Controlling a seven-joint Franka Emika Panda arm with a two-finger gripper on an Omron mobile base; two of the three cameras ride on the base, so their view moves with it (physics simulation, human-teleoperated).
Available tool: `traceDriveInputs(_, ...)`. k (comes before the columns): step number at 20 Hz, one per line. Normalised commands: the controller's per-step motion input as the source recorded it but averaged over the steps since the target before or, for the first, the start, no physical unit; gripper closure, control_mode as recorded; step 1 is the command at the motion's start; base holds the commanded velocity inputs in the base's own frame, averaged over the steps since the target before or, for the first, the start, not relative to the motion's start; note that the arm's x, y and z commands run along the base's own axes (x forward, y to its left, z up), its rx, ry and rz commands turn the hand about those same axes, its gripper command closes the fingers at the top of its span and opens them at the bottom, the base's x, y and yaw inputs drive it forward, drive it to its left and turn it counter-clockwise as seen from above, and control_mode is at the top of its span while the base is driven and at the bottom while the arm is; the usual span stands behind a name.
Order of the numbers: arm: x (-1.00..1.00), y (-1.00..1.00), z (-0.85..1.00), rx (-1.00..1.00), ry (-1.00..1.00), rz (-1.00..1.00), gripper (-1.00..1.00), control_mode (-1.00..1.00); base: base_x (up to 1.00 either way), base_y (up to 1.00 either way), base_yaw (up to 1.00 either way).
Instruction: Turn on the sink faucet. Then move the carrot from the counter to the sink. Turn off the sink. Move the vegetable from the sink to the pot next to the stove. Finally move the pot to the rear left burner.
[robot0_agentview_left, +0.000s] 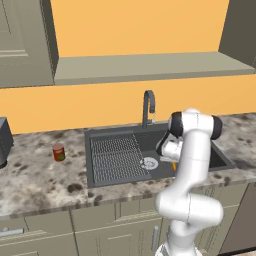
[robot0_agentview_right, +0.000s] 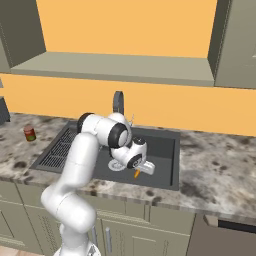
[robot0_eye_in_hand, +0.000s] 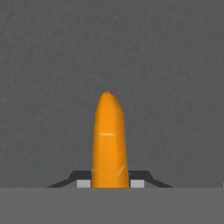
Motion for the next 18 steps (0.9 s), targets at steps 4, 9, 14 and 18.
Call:
traceDriveInputs(4,-0.08,0.0,0.73,0.0,-0.16,0.0,1.0,-1.0,0.0,0.0,0.0)
traceDriveInputs(9,0.0,0.0,0.86,0.0,-0.13,0.0,1.0,-1.0,0.0,0.0,0.0)
traceDriveInputs(14,-0.16,-0.14,0.78,0.0,-0.09,0.0,1.0,-1.0,0.0,0.0,0.0)
traceDriveInputs(18,-0.29,-0.12,0.75,0.0,-0.06,0.0,1.0,-1.0,0.0,0.0,0.0)
